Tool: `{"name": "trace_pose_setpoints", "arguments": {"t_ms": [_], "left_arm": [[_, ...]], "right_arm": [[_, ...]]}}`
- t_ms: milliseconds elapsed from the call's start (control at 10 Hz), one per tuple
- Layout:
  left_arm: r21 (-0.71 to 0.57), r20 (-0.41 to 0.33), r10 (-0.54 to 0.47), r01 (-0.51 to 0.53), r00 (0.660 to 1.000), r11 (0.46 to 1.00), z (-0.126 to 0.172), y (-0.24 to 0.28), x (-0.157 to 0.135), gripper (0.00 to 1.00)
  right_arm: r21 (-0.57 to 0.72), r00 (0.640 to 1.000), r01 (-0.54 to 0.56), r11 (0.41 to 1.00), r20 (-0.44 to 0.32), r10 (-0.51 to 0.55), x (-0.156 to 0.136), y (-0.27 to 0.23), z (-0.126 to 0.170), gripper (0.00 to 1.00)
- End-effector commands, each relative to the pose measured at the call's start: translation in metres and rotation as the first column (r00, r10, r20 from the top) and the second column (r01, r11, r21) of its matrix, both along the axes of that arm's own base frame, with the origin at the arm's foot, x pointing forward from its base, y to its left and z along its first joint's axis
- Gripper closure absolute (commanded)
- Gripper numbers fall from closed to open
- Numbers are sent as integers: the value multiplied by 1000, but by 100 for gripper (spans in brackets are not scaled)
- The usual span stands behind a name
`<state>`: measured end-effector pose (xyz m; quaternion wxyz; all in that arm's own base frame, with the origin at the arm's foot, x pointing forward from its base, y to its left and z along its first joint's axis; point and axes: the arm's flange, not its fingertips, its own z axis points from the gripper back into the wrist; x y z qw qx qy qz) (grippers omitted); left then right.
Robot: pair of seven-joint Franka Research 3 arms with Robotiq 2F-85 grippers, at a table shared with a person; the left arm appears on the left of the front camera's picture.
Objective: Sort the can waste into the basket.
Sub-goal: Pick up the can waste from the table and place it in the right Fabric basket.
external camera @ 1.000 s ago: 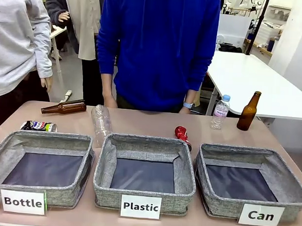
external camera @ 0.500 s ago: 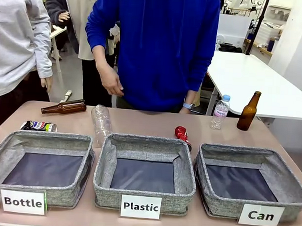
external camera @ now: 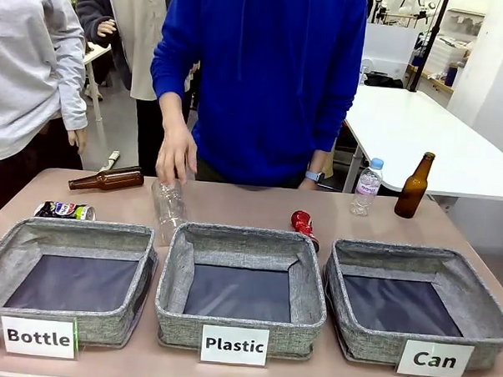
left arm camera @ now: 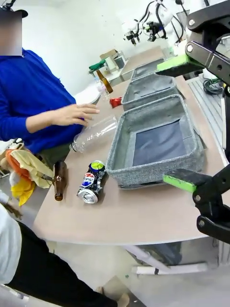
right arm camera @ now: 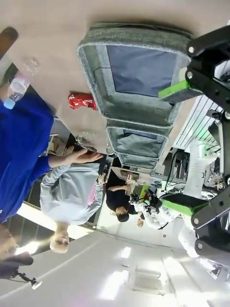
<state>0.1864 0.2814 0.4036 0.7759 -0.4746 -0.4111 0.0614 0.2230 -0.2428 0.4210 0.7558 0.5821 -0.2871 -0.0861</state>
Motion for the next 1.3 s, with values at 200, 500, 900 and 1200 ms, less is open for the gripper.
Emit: {"name": "trace_pose_setpoints", "arguments": {"t_ms": [200,500,900,1200], "left_arm": [[8,29,3,-4,1000,1000,1,3,-5,0],[59,28,14,-16,1000,998,36,-25,-8,0],[477,-24,-99,99,995,873,159,-127,55,0],[633,-179,-311,351,933,690,163,-170,145,0]], "right_arm": [[-1,999,3,1000,37,-3,1,-1,1,0],[-1,999,3,1000,37,-3,1,-1,1,0],[-1,999,3,1000,37,-3,1,-1,1,0],[-1,999,3,1000,37,-3,1,-1,1,0]]}}
